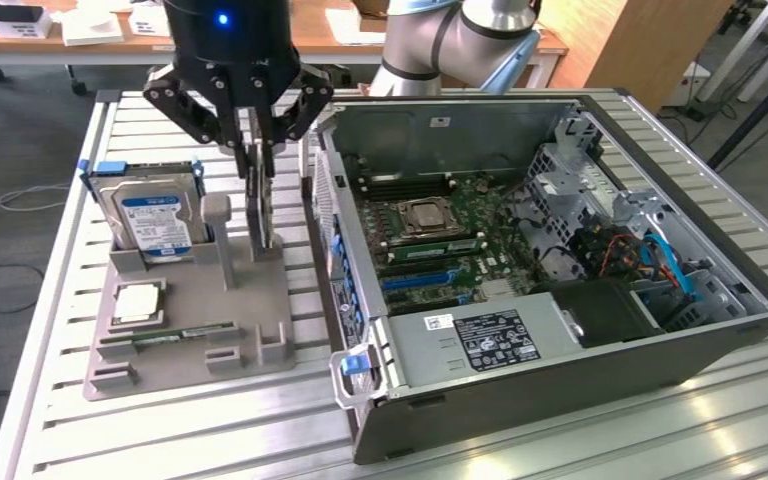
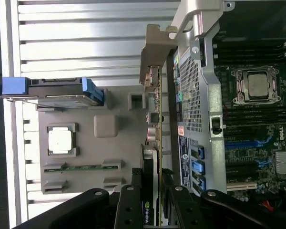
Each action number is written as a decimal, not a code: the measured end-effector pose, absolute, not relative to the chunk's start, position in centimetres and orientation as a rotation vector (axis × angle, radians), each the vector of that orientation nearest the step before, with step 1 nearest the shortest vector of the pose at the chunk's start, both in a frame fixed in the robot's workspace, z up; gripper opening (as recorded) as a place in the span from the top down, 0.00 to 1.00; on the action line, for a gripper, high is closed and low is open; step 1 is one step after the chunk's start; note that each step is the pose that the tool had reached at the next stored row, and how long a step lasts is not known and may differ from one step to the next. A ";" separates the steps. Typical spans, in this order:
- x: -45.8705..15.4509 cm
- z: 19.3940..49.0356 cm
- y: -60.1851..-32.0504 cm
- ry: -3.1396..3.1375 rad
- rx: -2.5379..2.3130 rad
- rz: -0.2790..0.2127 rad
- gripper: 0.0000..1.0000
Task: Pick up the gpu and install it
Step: 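Pick up the gpu and move the gpu toward the slot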
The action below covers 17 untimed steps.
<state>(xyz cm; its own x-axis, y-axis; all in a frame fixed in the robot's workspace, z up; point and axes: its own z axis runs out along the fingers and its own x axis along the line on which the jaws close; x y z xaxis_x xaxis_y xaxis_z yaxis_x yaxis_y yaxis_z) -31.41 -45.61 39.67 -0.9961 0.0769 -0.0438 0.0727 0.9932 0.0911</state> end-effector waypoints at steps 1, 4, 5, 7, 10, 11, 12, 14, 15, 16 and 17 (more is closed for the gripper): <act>-31.4 40.0 -45.6 3.089 0.116 0.139 0.73; -31.4 40.8 -45.6 3.089 0.116 0.139 0.73; -31.4 41.1 -45.6 3.089 0.116 0.139 0.73; -31.4 41.7 -45.6 3.089 0.116 0.140 0.73; -31.4 42.4 -45.6 3.089 0.116 0.140 0.73; -31.4 42.6 -45.6 3.089 0.116 0.140 0.73; -31.4 42.7 -45.6 3.089 0.116 0.140 0.73; -31.4 42.8 -45.6 3.089 0.116 0.140 0.73; -31.4 42.8 -45.6 3.089 0.116 0.140 0.73; -31.4 42.8 -45.6 3.089 0.116 0.140 0.73; -31.4 42.8 -45.6 3.089 0.116 0.140 0.73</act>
<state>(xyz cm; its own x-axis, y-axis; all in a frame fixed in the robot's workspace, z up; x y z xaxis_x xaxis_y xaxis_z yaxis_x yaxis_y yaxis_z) -31.41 -45.61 42.80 -0.9961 0.0769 -0.0437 0.0727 0.9931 0.0921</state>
